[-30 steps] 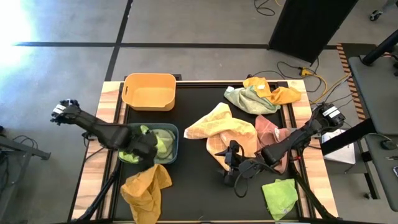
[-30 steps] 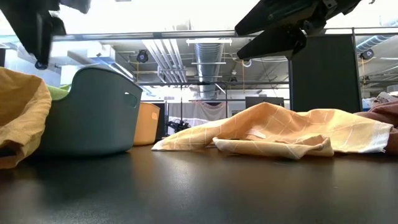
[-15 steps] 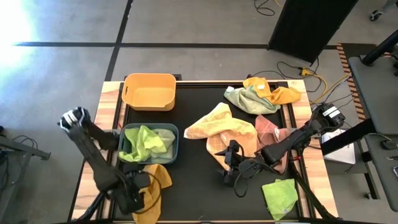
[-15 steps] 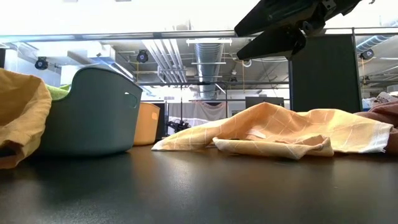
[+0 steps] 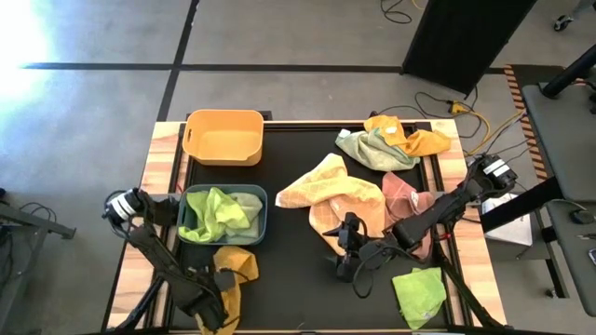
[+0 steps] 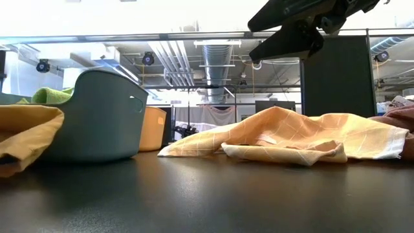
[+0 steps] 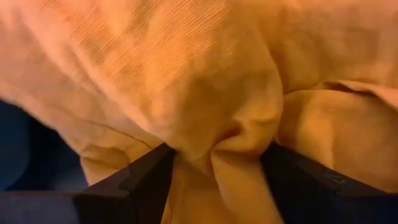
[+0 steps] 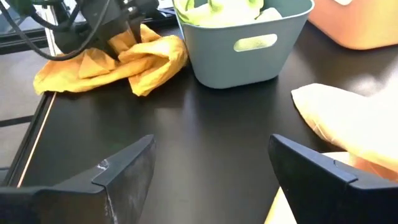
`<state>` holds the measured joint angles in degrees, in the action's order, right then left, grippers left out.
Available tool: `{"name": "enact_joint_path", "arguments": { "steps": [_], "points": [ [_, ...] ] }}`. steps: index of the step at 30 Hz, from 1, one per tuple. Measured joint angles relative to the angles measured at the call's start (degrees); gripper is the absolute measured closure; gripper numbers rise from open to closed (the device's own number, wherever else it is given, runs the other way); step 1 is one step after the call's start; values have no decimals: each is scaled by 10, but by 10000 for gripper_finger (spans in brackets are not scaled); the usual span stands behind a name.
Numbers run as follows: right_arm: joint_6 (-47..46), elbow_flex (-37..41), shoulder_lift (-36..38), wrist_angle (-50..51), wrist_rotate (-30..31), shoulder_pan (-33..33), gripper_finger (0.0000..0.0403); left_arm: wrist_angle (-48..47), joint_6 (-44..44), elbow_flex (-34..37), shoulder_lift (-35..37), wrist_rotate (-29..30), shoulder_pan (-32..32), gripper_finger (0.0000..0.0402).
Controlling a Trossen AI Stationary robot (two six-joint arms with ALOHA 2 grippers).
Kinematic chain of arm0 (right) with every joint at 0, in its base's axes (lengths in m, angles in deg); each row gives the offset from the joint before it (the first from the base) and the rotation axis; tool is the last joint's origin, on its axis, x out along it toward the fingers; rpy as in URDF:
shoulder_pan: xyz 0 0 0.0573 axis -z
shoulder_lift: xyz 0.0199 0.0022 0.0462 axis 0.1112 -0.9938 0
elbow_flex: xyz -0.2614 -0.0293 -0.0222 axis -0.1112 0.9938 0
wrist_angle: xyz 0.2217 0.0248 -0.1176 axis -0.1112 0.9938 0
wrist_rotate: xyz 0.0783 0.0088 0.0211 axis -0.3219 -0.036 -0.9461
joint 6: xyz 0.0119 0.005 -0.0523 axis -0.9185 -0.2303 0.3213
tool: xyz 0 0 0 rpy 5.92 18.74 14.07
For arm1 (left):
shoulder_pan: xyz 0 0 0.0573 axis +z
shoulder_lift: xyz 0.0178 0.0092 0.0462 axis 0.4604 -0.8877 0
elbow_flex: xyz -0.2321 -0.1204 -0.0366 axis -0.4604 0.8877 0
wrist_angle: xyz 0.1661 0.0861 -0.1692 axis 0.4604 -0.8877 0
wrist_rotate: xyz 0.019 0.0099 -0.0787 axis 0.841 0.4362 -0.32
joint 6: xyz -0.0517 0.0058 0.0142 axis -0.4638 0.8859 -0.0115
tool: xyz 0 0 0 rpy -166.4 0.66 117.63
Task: Sort microfiber towel by color & place in baskets
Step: Put the bottom yellow towel into the yellow bin
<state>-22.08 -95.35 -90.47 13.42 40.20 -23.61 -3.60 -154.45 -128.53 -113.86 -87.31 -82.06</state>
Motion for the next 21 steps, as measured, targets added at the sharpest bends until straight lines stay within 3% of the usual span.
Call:
{"name": "enact_joint_path", "arguments": {
  "steps": [5, 12, 18, 21],
  "points": [
    [0, 0, 0, 0, 0, 0, 90, 47, 32, -1, -14, -20, -1, 199],
    [27, 0, 0, 0, 0, 0, 96, 64, 55, 0, -6, -9, -3, 382],
    [57, 0, 0, -4, 1, 4, 101, 22, 91, -19, 42, 52, -1, 395],
    [68, 0, 0, -20, 1, 4, 97, -42, 127, -50, 93, 126, 7, 396]
  ]
}}
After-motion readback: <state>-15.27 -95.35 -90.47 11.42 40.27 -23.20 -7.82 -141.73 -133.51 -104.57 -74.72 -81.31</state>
